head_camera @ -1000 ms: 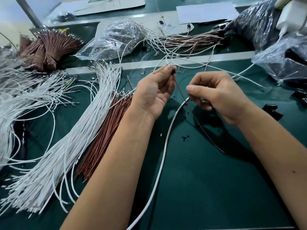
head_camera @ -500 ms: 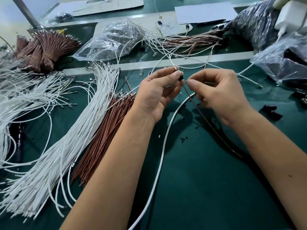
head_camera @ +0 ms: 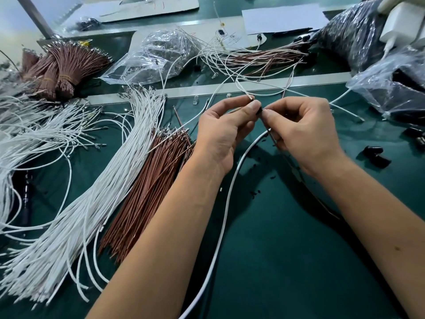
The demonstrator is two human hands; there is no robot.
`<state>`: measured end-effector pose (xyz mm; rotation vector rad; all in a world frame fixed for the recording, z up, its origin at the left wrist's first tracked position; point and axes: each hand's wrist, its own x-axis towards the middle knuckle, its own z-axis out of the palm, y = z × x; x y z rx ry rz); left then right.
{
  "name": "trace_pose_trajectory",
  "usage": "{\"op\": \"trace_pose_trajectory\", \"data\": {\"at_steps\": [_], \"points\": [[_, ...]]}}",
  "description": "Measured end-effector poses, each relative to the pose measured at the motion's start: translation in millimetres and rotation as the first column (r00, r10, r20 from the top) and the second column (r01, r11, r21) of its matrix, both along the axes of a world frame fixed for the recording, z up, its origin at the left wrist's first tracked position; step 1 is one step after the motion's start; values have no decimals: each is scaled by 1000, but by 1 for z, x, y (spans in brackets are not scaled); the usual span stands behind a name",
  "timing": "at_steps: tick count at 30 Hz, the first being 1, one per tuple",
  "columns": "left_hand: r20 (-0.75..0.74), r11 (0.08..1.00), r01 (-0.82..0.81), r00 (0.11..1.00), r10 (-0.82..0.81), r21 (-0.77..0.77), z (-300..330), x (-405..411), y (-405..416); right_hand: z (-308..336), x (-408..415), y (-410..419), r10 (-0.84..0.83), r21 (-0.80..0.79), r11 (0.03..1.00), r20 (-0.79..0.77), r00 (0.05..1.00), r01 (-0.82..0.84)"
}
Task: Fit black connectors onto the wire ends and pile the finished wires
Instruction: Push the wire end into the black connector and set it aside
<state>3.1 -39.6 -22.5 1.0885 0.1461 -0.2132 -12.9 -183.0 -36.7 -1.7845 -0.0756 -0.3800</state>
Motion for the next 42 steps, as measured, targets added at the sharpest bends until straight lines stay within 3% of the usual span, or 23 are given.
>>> {"op": "trace_pose_trajectory", "data": {"at_steps": [11, 21, 26, 31, 34, 38, 42], "points": [[49, 998, -41, 998, 39, 41, -3, -1, -2, 3, -2, 3, 6, 100, 995, -55, 998, 0], [-42, 986, -118, 993, 114, -120, 1, 6, 6, 0, -3, 4, 31, 32, 999, -25, 999, -30], [-14, 997, -55, 998, 55, -45, 2, 7, 12, -1, -2, 0, 69, -77, 994, -93, 993, -77], [24, 1000, -1, 1000, 1, 25, 1, 8, 17, 5, -2, -4, 131, -4, 991, -87, 988, -132], [49, 993, 63, 996, -68, 96, 0, 6, 16, 4, -3, -3, 125, -95, 987, -35, 992, -128], [102, 996, 16, 994, -25, 89, -1, 6, 16, 4, -2, -8, 127, -120, 984, -44, 991, -131], [102, 996, -78, 991, 81, -33, 3, 10, 23, 12, -3, -17, 297, -269, 907, -138, 945, -324]]}}
